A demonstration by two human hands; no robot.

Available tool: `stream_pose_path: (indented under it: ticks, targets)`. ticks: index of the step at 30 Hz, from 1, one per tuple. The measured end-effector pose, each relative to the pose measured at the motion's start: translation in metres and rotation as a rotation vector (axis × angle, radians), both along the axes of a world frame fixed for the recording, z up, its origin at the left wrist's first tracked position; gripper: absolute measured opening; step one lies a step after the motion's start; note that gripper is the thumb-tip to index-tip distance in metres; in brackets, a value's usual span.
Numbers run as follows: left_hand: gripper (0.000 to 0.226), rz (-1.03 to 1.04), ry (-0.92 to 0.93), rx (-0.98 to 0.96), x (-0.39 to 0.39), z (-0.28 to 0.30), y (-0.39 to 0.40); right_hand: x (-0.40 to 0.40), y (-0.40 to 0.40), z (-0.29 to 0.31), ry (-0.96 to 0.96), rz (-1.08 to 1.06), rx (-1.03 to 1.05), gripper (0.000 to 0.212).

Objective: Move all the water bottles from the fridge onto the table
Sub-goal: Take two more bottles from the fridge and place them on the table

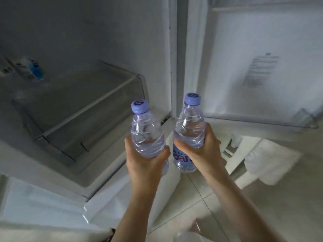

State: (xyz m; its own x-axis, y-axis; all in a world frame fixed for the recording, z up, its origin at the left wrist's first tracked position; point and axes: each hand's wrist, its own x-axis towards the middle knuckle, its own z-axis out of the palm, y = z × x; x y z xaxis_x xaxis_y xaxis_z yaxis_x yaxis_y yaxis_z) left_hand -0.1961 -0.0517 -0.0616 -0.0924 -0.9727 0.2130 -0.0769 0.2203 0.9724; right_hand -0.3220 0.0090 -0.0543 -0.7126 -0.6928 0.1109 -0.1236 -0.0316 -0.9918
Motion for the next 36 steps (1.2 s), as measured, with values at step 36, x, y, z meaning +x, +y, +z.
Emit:
stream_pose_path:
  ticks: [36]
  targets:
    - [0.075,-0.757,-0.538,0.422,-0.404,-0.144,0.382,-0.342,0.498,-0.130,-0.404,-0.726,0.441,0.059]
